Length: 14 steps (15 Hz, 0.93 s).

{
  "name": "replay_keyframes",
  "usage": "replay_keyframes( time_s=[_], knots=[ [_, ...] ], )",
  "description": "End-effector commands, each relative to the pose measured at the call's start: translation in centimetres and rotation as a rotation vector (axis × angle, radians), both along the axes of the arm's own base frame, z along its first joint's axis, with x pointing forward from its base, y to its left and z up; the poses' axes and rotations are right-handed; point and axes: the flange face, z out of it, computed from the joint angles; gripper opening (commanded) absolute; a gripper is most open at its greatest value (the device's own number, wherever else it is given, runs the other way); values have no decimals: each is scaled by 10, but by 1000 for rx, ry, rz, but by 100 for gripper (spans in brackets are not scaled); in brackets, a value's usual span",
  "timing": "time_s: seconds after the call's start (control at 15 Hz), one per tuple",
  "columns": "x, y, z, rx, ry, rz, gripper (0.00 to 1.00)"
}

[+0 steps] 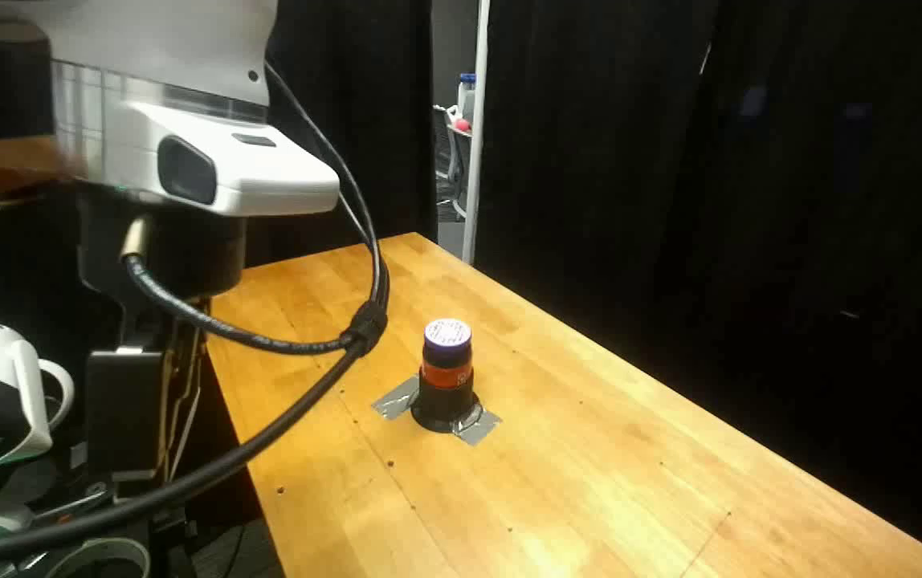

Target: Place the band on the brown coffee cup

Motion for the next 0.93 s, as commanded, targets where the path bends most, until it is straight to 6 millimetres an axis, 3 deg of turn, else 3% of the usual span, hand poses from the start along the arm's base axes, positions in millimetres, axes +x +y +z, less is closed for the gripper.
replay_keyframes(
  time_s=[0.0, 0.47, 0.53, 0.87],
  knots=[
    [0, 0, 1, 0, 0, 0, 100],
    [0, 0, 1, 0, -1, 0, 100],
    [8, 9, 5, 15, -2, 2, 100],
    [85, 90, 3, -10, -68, -8, 100]
  ],
)
